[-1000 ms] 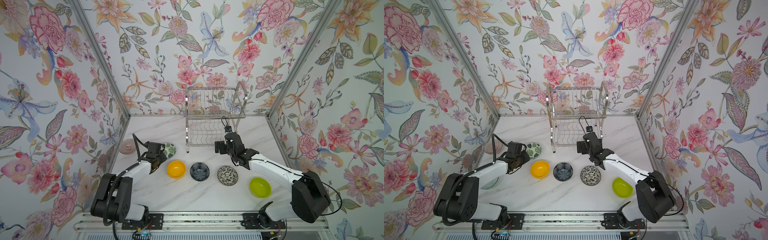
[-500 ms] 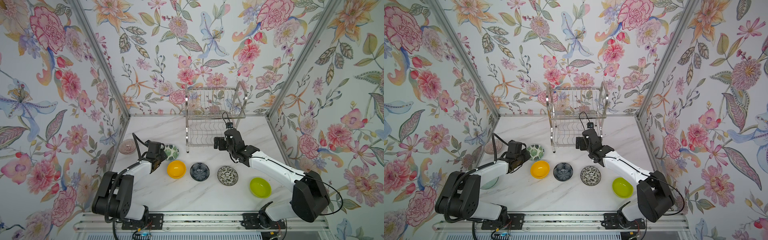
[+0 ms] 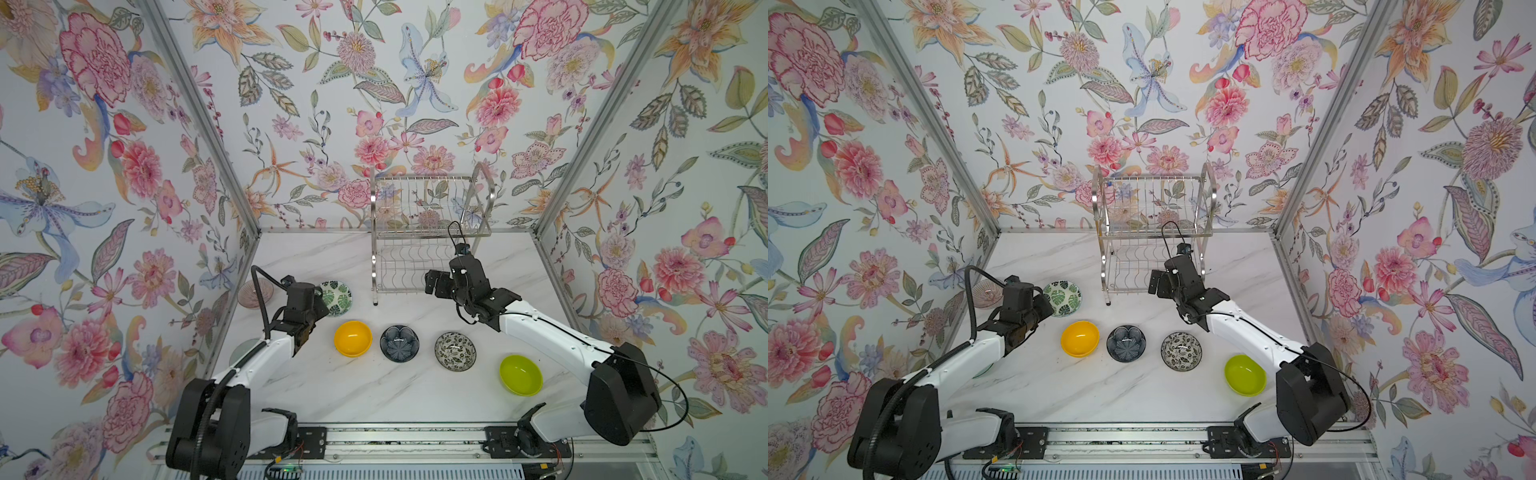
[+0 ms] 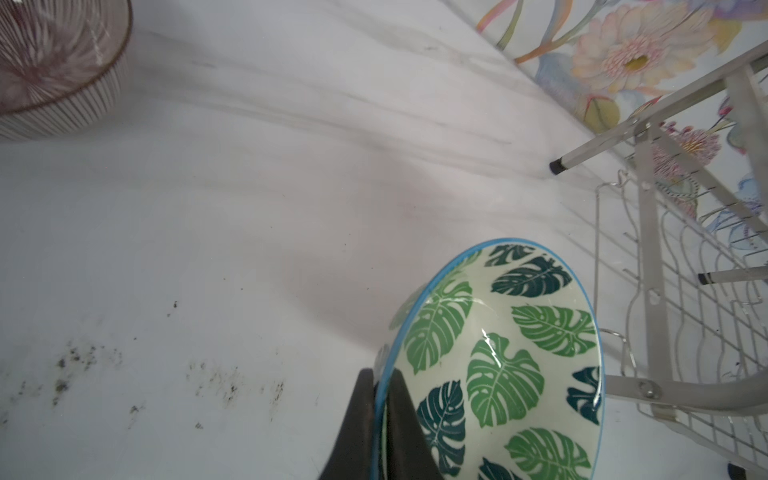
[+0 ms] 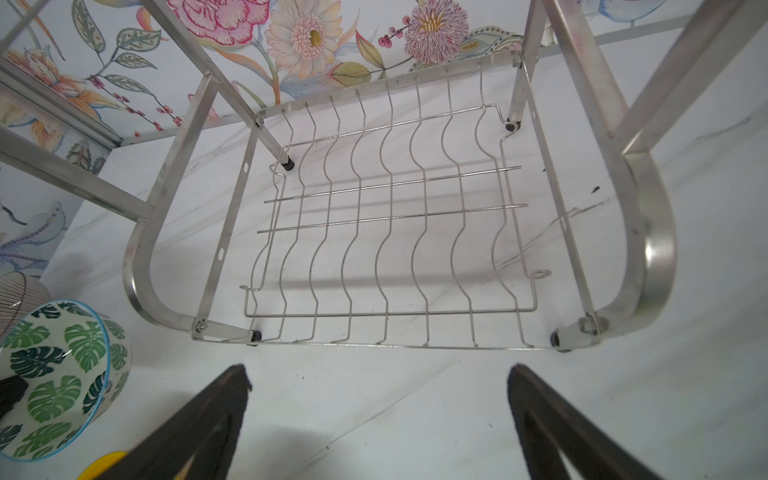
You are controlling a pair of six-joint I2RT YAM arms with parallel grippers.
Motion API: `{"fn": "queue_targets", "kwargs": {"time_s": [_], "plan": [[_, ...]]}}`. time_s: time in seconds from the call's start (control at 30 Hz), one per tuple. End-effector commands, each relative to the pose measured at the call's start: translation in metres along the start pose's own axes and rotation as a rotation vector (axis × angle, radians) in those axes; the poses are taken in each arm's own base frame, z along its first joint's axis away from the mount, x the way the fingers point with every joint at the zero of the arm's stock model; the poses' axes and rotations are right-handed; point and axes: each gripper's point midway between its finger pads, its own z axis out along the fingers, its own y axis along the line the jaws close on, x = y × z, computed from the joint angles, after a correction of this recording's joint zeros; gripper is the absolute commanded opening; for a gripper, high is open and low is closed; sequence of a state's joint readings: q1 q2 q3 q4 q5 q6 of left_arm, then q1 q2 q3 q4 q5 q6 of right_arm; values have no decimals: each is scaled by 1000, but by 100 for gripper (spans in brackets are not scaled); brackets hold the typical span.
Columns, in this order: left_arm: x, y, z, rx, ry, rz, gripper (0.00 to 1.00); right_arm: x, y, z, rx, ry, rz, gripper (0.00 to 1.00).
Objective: Load the bowls into the dish rack
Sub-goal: 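Lift the leaf bowl with the left gripper toward the right gripper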
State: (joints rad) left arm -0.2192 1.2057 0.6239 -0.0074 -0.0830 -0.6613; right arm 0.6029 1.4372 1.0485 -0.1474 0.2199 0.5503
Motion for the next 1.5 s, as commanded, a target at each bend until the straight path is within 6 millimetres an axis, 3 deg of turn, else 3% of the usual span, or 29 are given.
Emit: {"fn": "queue_targets", "kwargs": {"time_s": [0.0, 0.1, 0.37, 0.53, 0.8, 1.2, 1.23, 1.47], "plan": [[-33, -25, -35, 11, -166, 82, 0, -20, 11, -17, -63, -8, 153, 99], [-36, -49, -62, 11, -257, 184, 0, -22, 5, -20, -62, 13, 284, 99], [-5, -119, -102, 54, -438, 406, 0, -14, -12, -28, -109, 76, 689, 99], [15, -161, -105, 98, -509, 525, 0, -17, -12, -45, -177, 63, 858, 99], [22, -213, -96, 171, -580, 652, 0, -27, 6, -59, -312, 73, 1074, 99], [37, -248, -85, 265, -620, 731, 0, -32, 48, -54, -445, 159, 1266, 83], [36, -249, -85, 262, -625, 738, 0, -25, 59, -56, -454, 189, 1255, 83], [47, -261, -76, 292, -626, 778, 0, -22, 71, -52, -480, 212, 1331, 77]]}}
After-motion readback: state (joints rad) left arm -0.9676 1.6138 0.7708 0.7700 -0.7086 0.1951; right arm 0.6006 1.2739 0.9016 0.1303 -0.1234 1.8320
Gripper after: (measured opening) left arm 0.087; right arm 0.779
